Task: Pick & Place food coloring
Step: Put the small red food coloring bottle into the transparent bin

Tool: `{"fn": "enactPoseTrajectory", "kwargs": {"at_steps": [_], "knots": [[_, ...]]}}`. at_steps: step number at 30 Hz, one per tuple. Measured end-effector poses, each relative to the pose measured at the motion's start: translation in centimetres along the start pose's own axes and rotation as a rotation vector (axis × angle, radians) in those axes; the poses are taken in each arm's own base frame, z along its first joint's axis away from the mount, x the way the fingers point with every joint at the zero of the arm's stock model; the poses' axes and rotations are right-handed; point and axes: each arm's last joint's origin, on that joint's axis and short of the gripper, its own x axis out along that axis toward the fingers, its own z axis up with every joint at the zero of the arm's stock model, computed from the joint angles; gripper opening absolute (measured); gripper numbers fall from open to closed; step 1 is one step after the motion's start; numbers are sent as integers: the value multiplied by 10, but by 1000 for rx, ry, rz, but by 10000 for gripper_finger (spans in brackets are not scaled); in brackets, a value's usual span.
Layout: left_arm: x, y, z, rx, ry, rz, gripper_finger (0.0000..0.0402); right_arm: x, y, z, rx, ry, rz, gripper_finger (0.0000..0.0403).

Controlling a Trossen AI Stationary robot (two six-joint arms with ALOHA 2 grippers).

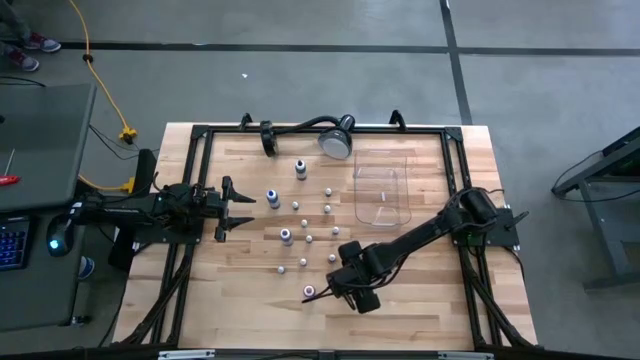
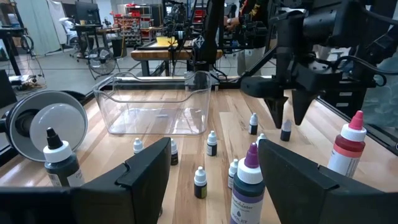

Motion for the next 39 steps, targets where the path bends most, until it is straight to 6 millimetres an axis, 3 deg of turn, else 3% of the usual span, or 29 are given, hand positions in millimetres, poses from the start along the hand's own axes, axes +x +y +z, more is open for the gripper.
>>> {"fn": "enactPoseTrajectory", "kwargs": {"at_steps": [22,39], "knots": [[0,0,0,0,1,0,239,0,0,-1,31,11,-10,121],[0,0,0,0,0,0,239,0,0,-1,31,13,4,112]]}}
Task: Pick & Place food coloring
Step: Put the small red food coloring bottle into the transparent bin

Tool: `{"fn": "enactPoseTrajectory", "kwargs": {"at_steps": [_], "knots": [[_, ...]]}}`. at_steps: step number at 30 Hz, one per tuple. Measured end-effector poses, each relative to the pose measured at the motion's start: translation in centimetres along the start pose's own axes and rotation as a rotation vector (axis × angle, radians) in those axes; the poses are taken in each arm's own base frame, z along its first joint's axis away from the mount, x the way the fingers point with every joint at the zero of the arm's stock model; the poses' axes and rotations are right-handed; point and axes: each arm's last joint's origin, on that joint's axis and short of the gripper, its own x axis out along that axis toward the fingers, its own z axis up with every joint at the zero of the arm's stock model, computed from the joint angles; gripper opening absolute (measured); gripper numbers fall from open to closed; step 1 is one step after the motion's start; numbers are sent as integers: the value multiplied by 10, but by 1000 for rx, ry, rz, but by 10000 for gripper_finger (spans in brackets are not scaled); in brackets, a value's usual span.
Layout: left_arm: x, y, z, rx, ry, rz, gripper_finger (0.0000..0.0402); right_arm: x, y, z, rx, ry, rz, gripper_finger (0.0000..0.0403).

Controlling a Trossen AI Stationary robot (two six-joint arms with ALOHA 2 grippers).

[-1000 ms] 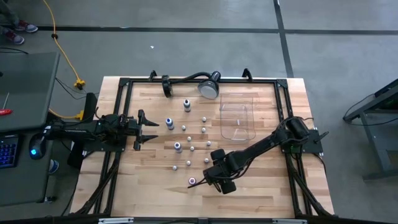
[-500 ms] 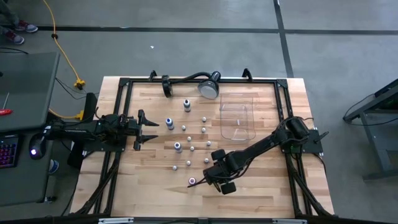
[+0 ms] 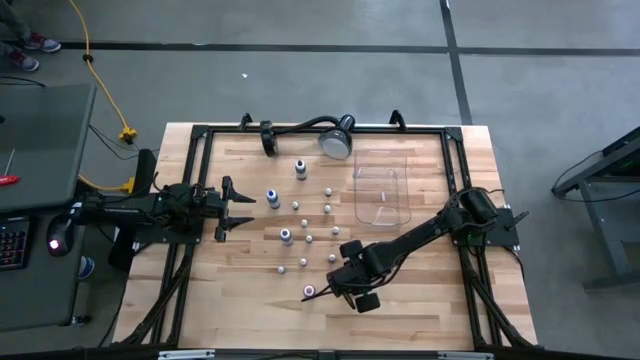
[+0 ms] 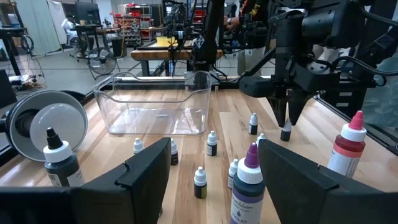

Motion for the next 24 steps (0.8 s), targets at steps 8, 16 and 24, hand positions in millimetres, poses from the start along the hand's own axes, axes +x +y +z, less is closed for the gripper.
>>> {"fn": "enactPoseTrajectory", "kwargs": {"at_steps": [8,16,24], "knots": [[0,0,0,0,0,0,239,0,0,0,0,0,0,112],[0,0,0,0,0,0,239,0,0,0,0,0,0,89],[0,0,0,0,0,0,239,-1,0,0,0,-2,1,50]]}}
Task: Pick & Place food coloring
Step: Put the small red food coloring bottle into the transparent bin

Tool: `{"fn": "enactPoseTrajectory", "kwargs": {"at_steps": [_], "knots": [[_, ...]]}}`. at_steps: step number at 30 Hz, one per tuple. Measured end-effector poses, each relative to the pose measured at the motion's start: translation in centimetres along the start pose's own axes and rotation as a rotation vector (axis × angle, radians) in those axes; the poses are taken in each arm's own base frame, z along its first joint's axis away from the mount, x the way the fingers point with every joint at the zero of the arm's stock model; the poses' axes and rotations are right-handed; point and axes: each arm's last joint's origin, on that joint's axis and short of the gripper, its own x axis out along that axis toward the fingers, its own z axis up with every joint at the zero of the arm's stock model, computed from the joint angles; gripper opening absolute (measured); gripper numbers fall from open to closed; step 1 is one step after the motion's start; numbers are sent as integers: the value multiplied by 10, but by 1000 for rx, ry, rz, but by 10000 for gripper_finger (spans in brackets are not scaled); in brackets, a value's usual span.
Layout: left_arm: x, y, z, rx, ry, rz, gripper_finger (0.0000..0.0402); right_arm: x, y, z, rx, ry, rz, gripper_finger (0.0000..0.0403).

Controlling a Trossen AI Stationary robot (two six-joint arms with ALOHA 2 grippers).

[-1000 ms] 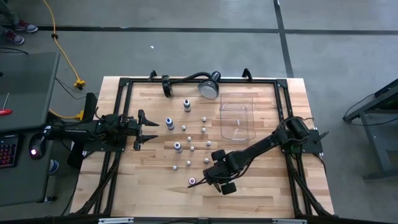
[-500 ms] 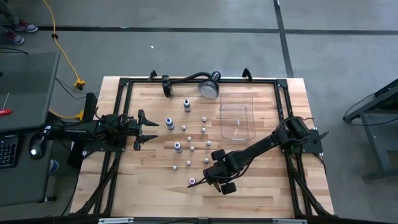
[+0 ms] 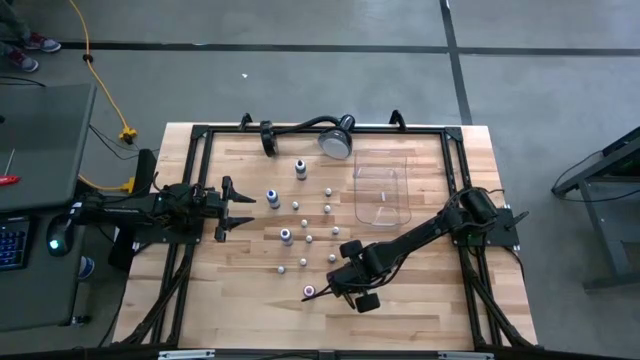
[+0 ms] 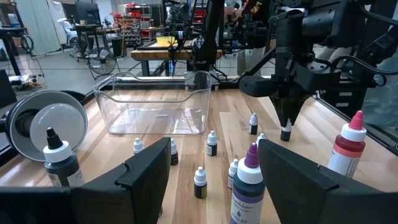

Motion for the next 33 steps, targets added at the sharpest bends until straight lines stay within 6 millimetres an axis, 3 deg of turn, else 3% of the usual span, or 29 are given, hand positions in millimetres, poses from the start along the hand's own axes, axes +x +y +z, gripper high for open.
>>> {"fn": "enactPoseTrajectory", "kwargs": {"at_steps": [8,15,25,33], "knots": [[0,0,0,0,0,0,239,-3,0,1,1,-16,5,49],[0,0,0,0,0,0,239,-29,0,0,64,-62,31,40],[0,0,0,0,0,0,239,-116,-3,1,94,-137,-47,42],[0,0,0,0,1,0,239,-190,-25,-3,207,-81,-97,43]]}}
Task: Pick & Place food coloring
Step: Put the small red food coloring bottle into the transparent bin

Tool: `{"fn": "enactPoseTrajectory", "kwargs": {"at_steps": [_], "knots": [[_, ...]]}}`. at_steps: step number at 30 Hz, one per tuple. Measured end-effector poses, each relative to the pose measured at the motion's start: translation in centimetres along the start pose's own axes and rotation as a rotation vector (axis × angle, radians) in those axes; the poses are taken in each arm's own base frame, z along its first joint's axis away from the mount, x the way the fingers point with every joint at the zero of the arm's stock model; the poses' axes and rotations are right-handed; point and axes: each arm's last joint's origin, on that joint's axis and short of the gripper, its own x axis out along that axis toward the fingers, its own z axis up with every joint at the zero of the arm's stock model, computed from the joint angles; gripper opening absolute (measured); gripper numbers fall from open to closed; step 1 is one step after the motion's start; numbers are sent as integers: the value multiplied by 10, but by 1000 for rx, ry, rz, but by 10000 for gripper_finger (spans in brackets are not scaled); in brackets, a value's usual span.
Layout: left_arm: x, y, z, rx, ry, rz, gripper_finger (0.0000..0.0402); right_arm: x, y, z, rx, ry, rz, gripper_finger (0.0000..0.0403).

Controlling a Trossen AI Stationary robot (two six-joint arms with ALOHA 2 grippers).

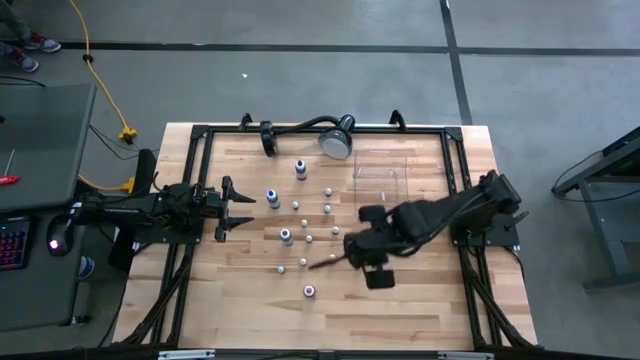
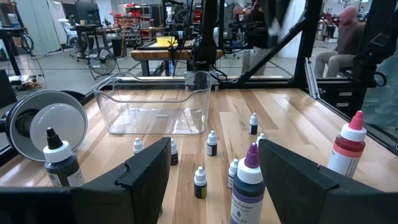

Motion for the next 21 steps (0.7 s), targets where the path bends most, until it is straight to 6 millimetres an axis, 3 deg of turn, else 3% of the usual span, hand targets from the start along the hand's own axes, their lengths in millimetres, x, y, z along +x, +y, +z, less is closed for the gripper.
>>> {"fn": "enactPoseTrajectory", "kwargs": {"at_steps": [3,7,21], "knots": [[0,0,0,0,0,0,239,-19,-17,-1,125,38,-20,43],[0,0,0,0,0,0,239,-30,-36,0,255,23,-25,49],[0,0,0,0,0,0,239,-27,-105,5,631,19,-95,49]]}}
